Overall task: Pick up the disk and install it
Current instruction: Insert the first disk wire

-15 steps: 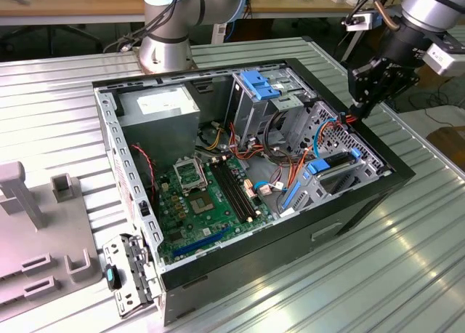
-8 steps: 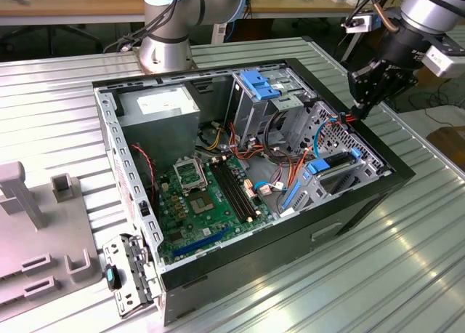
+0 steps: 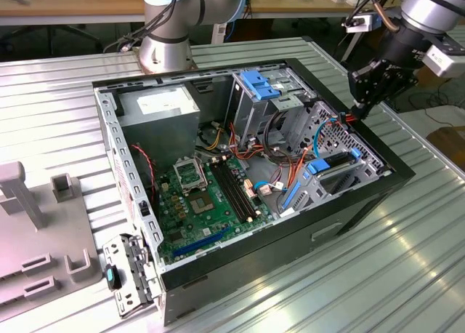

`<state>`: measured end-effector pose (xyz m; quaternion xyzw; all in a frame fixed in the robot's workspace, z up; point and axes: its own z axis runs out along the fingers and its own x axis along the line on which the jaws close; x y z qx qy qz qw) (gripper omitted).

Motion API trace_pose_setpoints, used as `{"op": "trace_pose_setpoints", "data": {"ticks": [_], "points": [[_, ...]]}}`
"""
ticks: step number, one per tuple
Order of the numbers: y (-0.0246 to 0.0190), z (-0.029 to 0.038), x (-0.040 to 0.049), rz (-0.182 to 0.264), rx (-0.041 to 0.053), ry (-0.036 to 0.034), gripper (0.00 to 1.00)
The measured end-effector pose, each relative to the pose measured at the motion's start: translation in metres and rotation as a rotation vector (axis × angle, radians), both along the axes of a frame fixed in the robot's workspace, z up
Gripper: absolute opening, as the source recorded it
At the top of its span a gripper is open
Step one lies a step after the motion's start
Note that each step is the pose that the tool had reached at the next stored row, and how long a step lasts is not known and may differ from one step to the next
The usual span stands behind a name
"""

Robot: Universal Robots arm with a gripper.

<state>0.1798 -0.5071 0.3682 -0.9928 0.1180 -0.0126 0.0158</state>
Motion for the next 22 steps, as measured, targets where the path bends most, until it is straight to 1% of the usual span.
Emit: {"op": "trace_pose_setpoints", "data": {"ticks": [2, 4, 6, 7, 8, 11, 13, 15, 19, 22], "points": [[0.0, 0.0026, 0.0, 0.0, -0.0001, 0.0044, 0.17], [0.0, 0.0032, 0.0, -0.009, 0.0, 0.0063, 0.17], [0.0, 0.0034, 0.0, -0.035, -0.0007, 0.0071, 0.17], [0.0, 0.0035, 0.0, -0.069, -0.0015, 0.0079, 0.17], [0.0, 0.0036, 0.0, -0.09, -0.002, 0.0083, 0.17], [0.0, 0.0035, 0.0001, -0.128, -0.0072, 0.0081, 0.17], [-0.0003, 0.0036, 0.0001, -0.136, -0.0142, 0.0076, 0.17], [-0.0015, 0.0036, 0.0001, -0.136, -0.014, 0.0077, 0.17], [-0.0016, 0.0035, -0.0016, -0.146, -0.0139, 0.0077, 0.17], [-0.0015, 0.0035, -0.002, -0.163, -0.0138, 0.0079, 0.17]]}}
